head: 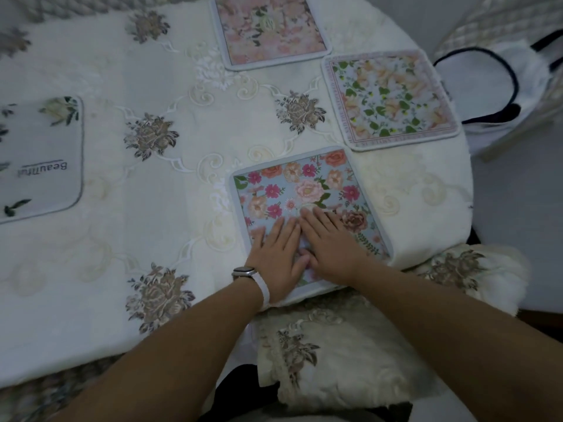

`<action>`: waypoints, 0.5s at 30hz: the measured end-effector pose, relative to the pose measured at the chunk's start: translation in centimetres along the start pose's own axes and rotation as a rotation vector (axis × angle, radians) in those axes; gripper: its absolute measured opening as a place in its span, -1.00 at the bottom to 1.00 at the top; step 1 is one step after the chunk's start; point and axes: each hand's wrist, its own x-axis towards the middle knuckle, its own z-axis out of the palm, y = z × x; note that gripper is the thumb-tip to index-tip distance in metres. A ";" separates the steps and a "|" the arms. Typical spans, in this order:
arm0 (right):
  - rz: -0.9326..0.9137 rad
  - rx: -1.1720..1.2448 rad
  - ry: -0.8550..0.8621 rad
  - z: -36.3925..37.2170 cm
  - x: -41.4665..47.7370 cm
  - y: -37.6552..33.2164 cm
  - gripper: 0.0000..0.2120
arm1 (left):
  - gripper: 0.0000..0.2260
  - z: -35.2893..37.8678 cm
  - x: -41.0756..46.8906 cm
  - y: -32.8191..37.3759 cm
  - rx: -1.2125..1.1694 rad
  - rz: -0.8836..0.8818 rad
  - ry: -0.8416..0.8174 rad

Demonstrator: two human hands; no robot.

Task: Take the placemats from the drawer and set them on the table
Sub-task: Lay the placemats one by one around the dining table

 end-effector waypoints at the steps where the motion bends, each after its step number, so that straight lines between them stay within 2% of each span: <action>1: 0.002 0.010 0.012 0.0 0.3 -0.2 -0.30 | -0.37 -0.2 0.5 0.0 -0.025 -0.007 -0.002; 10: 0.068 0.039 0.093 -0.5 3.0 1.2 -0.36 | -0.34 -0.6 2.6 -2.9 0.020 -0.037 0.085; 15: 0.187 0.061 0.082 -0.5 1.1 4.6 -0.34 | -0.33 -0.2 1.7 -2.7 0.006 -0.181 0.115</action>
